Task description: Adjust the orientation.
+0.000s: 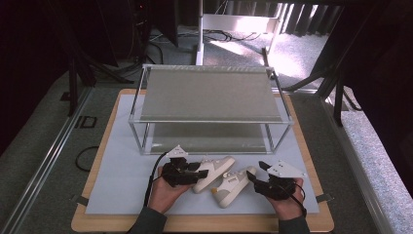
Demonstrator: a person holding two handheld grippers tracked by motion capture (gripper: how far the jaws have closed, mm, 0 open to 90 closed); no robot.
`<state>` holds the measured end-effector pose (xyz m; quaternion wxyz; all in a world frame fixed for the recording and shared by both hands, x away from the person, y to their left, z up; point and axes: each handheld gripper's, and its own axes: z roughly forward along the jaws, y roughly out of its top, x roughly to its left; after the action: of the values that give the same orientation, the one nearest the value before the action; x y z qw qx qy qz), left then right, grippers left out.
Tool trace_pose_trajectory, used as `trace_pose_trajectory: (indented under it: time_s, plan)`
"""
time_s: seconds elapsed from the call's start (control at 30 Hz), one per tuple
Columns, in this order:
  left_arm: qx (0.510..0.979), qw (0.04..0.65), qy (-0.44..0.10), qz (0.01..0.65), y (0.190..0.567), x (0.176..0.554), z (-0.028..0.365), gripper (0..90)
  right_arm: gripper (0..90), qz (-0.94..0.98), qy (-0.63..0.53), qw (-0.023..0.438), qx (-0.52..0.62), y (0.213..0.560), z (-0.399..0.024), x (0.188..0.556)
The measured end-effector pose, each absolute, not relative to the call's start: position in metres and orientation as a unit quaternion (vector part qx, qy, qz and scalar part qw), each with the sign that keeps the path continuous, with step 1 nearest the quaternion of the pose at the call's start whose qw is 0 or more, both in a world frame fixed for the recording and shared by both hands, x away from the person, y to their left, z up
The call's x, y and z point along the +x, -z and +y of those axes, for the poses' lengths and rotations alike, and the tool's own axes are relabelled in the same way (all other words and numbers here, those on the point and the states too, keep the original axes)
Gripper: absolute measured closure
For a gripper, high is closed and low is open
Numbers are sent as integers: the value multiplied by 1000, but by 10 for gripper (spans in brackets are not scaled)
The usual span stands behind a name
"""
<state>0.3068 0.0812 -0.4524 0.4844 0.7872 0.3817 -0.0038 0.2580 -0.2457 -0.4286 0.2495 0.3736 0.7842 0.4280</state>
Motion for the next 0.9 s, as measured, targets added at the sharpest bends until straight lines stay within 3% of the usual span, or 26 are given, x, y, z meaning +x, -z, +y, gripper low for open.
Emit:
trace_pose_trajectory:
  time_s: [0.4,0.9]
  plan:
    - [786,489,22,378,454,308,82,503,423,785,-426,257,370,429,-245,257]
    - [809,475,-5,347,441,300,75,722,423,784,-432,250,368,430,-249,256]
